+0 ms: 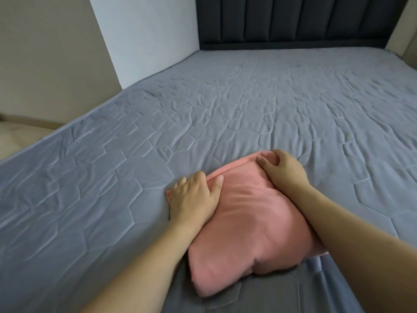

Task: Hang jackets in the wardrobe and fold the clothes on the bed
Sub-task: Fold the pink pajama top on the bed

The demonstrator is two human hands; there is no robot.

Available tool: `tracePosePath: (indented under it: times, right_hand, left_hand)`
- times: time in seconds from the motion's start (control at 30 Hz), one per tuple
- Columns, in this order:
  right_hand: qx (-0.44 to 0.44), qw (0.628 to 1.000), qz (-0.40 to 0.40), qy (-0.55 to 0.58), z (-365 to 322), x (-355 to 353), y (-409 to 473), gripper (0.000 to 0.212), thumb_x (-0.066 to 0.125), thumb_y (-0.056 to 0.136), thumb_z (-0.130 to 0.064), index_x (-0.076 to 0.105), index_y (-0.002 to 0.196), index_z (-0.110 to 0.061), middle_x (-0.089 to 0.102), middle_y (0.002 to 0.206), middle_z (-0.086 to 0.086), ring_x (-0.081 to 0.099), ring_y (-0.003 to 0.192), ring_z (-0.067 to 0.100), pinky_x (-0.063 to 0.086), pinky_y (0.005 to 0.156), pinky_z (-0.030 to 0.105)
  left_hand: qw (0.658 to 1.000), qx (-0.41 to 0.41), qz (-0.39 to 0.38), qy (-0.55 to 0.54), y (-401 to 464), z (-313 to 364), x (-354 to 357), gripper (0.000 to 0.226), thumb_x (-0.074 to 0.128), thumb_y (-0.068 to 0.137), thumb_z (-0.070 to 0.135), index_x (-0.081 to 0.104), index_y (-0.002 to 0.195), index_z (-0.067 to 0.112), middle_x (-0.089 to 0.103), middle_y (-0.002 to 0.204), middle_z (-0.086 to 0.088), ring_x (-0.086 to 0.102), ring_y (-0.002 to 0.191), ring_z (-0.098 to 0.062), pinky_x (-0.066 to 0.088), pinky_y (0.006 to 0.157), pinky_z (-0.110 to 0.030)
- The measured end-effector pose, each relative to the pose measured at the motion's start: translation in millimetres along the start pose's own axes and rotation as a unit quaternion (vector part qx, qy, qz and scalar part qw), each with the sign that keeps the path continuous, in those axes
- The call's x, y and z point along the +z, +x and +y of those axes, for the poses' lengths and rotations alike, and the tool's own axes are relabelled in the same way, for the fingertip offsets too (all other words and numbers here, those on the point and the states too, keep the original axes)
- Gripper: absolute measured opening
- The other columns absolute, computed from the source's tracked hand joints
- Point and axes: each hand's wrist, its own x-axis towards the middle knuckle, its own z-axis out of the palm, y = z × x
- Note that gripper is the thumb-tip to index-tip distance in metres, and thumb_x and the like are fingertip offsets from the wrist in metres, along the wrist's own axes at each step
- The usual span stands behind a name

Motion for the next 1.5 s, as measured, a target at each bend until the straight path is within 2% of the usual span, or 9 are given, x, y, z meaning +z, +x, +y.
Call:
tracePosePath:
  times: [0.1, 0.23, 0.33, 0.47, 0.67, 0.97, 1.17, 1.33, 1.5]
  right_hand:
    - [0.008, 1.000, -0.010, -0.005, -1.4, -1.3, -1.6, 0.034, 0.052, 0.093, -0.052, 0.053, 0.092, -0.018, 0.059, 0.094, -0.002, 0.052, 0.085, 0.019, 0.034, 0.070, 0.031]
    - [0.050, 0.995, -0.058, 0.071, -23.2, -22.5, -11.0, 0.028, 0.052, 0.096, -0.042, 0.054, 0.100, -0.014, 0.057, 0.105, 0.001, 0.054, 0.098, 0.022, 0.036, 0.076, 0.030]
    - [0.113, 0.975, -0.054, 0.185, -78.6, -68.1, -12.8, 0.016, 0.054, 0.097, -0.034, 0.054, 0.091, -0.019, 0.058, 0.091, -0.002, 0.055, 0.084, 0.017, 0.037, 0.069, 0.027]
    - [0.134, 0.947, -0.048, 0.287, -191.3, -161.9, 2.2, 0.022, 0.055, 0.096, -0.035, 0.059, 0.097, -0.013, 0.060, 0.088, 0.002, 0.055, 0.081, 0.017, 0.042, 0.073, 0.030]
    - [0.071, 0.958, 0.002, 0.277, -473.1, -337.8, 50.0, 0.054, 0.054, 0.093, -0.050, 0.051, 0.059, -0.008, 0.049, 0.057, 0.003, 0.045, 0.057, 0.018, 0.038, 0.064, 0.034]
    - [-0.068, 0.925, 0.024, 0.373, -905.6, -485.0, 54.2, 0.047, 0.043, 0.095, -0.056, 0.055, 0.082, -0.012, 0.057, 0.075, -0.002, 0.054, 0.071, 0.018, 0.040, 0.069, 0.034]
    - [-0.148, 0.894, -0.079, 0.416, -1093.6, -470.6, 10.8, 0.067, 0.042, 0.086, -0.071, 0.063, 0.112, -0.013, 0.064, 0.110, 0.005, 0.059, 0.104, 0.026, 0.046, 0.095, 0.040]
    - [-0.200, 0.862, -0.185, 0.428, -1205.0, -436.5, -13.4, 0.052, 0.048, 0.088, -0.062, 0.063, 0.095, -0.012, 0.062, 0.109, 0.012, 0.057, 0.099, 0.028, 0.043, 0.091, 0.036]
    - [-0.349, 0.818, -0.260, 0.377, -1301.4, -360.7, -17.7, 0.097, 0.048, 0.053, -0.090, 0.059, 0.119, -0.019, 0.064, 0.114, 0.000, 0.061, 0.102, 0.019, 0.047, 0.095, 0.038]
  left_hand:
    - [0.998, -0.021, -0.065, -0.006, 15.8, 1.3, -6.6, 0.061, 0.021, 0.097, 0.063, 0.060, 0.106, 0.016, 0.065, 0.119, -0.010, 0.056, 0.115, -0.033, 0.038, 0.093, -0.043]
    - [0.966, -0.029, -0.230, -0.114, 40.0, -9.0, -34.1, 0.064, 0.025, 0.098, 0.063, 0.056, 0.124, 0.014, 0.055, 0.137, -0.012, 0.051, 0.126, -0.031, 0.039, 0.102, -0.042]
    - [0.942, -0.047, -0.259, -0.208, 43.1, -11.3, -95.4, 0.058, 0.034, 0.099, 0.057, 0.055, 0.124, 0.009, 0.054, 0.136, -0.014, 0.051, 0.124, -0.030, 0.040, 0.097, -0.035]
    - [0.950, -0.007, -0.264, -0.164, 67.4, -23.1, -244.1, 0.061, 0.035, 0.095, 0.066, 0.055, 0.118, 0.014, 0.057, 0.134, -0.013, 0.054, 0.122, -0.028, 0.043, 0.096, -0.035]
    - [0.965, 0.056, -0.203, -0.159, 147.4, -86.1, -575.1, 0.033, 0.043, 0.100, 0.050, 0.046, 0.081, 0.023, 0.057, 0.097, 0.002, 0.060, 0.102, -0.027, 0.046, 0.087, -0.035]
    - [0.998, 0.012, 0.043, 0.041, 177.1, -244.8, -1013.4, 0.018, 0.035, 0.103, 0.038, 0.035, 0.091, 0.025, 0.056, 0.117, -0.007, 0.055, 0.109, -0.033, 0.046, 0.091, -0.048]
    - [0.971, -0.017, 0.155, 0.182, 149.1, -373.6, -1146.7, 0.016, 0.030, 0.105, 0.025, 0.043, 0.103, 0.017, 0.056, 0.114, -0.006, 0.057, 0.106, -0.033, 0.045, 0.083, -0.041]
    - [0.924, -0.031, 0.243, 0.294, 135.3, -472.0, -1191.6, 0.033, 0.025, 0.106, 0.035, 0.047, 0.120, 0.013, 0.058, 0.120, -0.007, 0.055, 0.109, -0.029, 0.045, 0.081, -0.041]
    - [0.903, -0.027, 0.267, 0.335, 139.4, -602.3, -1196.0, 0.045, 0.020, 0.101, 0.040, 0.055, 0.101, 0.013, 0.066, 0.095, -0.009, 0.062, 0.083, -0.029, 0.049, 0.062, -0.039]
